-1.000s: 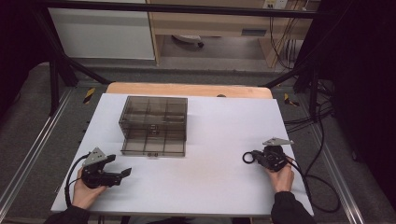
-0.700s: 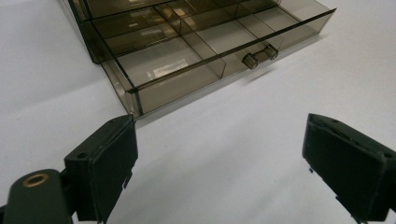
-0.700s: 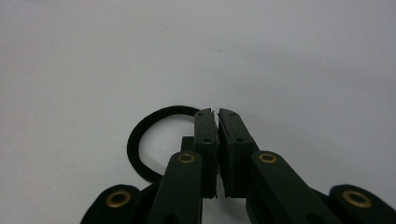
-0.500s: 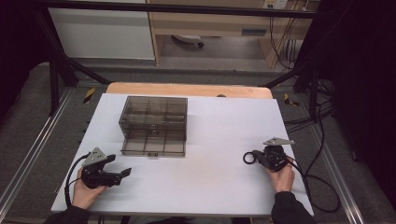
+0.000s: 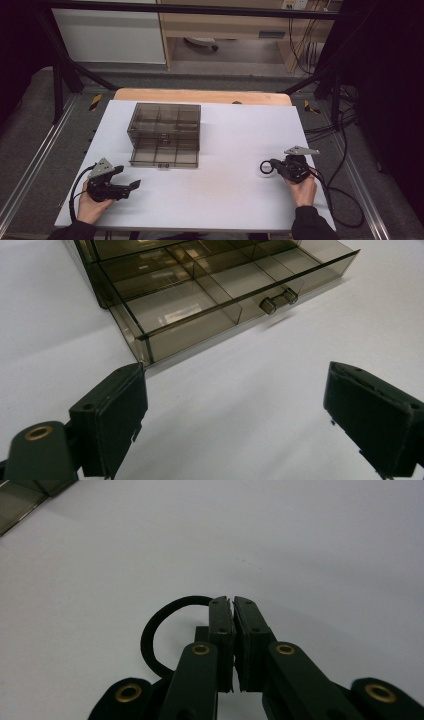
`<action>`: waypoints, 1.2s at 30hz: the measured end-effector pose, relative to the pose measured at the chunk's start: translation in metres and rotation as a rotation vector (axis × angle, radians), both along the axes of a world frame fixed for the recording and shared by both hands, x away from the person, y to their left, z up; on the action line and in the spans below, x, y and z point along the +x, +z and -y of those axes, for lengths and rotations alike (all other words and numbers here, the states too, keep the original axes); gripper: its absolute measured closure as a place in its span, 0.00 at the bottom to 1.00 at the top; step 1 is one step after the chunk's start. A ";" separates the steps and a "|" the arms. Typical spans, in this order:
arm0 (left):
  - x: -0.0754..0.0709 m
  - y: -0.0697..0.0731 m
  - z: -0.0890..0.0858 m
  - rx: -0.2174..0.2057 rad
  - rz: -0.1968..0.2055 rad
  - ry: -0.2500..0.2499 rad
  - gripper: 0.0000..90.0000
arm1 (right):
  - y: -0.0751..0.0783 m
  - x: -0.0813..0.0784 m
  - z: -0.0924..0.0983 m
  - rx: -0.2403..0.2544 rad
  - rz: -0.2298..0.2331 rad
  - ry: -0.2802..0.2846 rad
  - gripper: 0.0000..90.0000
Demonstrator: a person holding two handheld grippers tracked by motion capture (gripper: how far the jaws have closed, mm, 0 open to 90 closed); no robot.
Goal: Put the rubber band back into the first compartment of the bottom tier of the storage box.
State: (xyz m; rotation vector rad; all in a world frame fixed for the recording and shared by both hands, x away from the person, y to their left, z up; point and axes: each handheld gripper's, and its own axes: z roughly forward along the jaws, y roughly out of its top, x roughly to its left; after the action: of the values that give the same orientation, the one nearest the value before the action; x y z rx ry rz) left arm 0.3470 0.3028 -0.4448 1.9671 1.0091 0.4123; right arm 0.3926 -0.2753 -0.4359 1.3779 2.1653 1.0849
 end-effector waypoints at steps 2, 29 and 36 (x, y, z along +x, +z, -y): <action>0.000 0.000 0.000 0.000 0.000 0.000 0.11 | 0.001 -0.001 -0.001 0.004 0.000 0.005 0.97; 0.000 0.000 0.000 0.003 -0.001 0.000 0.11 | 0.020 -0.012 -0.039 0.028 0.023 0.141 0.97; 0.000 0.000 0.000 0.005 0.000 0.000 0.11 | 0.023 -0.015 -0.049 0.030 0.034 0.174 0.97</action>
State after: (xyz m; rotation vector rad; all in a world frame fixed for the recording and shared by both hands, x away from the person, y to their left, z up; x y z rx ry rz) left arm 0.3470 0.3026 -0.4447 1.9714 1.0086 0.4149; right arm 0.3781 -0.2258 -0.4125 1.1926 2.2869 1.1987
